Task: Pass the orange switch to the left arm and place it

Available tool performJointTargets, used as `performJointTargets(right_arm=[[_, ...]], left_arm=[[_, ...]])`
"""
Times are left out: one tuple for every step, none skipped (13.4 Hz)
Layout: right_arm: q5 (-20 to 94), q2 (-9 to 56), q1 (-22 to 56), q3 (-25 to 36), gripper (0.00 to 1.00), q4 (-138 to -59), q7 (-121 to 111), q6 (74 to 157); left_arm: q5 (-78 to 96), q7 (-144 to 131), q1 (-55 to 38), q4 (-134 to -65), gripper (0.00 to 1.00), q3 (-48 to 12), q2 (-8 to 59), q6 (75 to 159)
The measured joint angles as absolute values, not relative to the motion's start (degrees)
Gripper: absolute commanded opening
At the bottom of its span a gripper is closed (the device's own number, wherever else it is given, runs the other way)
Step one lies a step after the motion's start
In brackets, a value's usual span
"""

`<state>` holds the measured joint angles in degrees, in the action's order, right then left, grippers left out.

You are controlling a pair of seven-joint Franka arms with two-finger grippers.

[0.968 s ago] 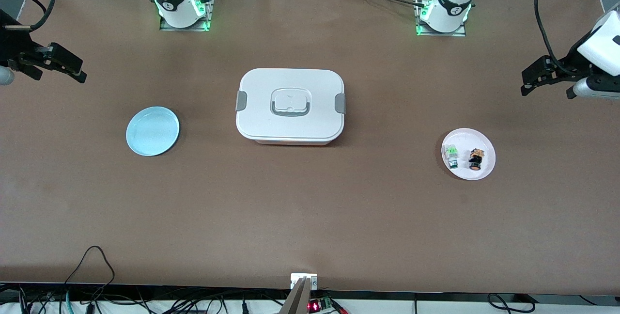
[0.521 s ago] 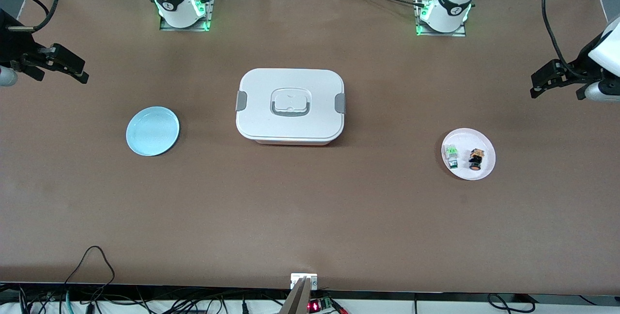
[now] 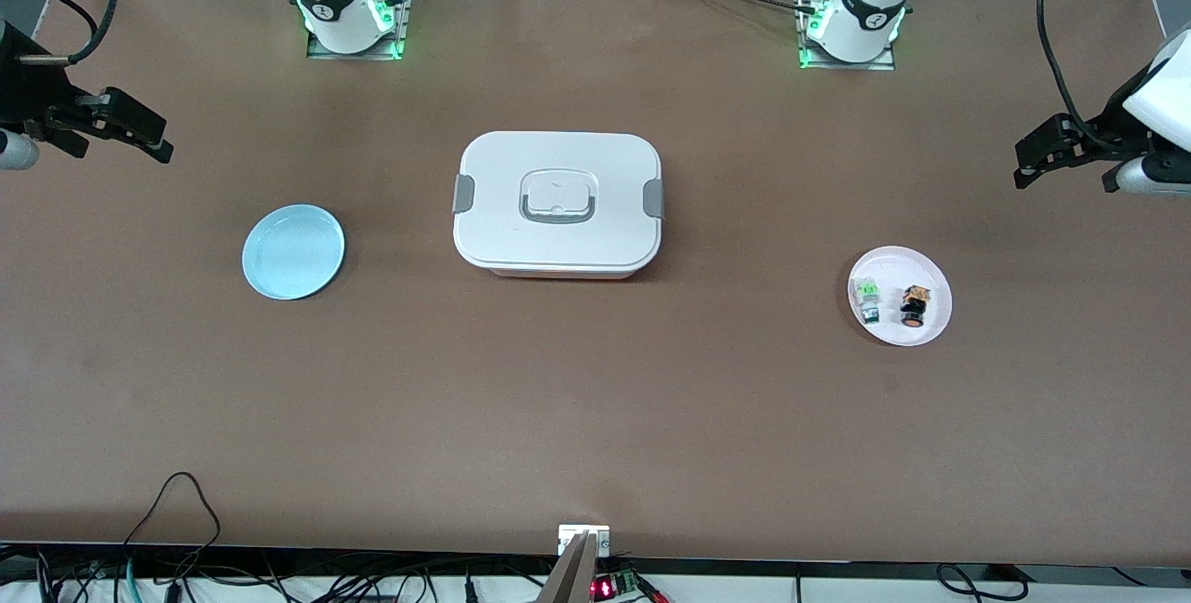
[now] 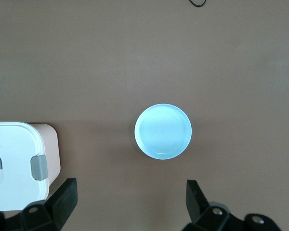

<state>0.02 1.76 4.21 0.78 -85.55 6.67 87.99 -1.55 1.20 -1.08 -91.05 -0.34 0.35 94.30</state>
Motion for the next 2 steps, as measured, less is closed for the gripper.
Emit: performJointTargets(right_arm=[[0.02, 1.86, 4.25, 0.77, 1.00, -85.55, 6.67, 87.99], [0.02, 1.91, 4.27, 0.77, 1.00, -85.55, 6.67, 88.00]], left_arm=[[-1.55, 1.18, -1.08, -91.04, 1.00, -0.34, 0.35, 94.30], [-1.55, 1.16, -1.08, -91.01, 1.00, -0.34, 0.35, 94.30]])
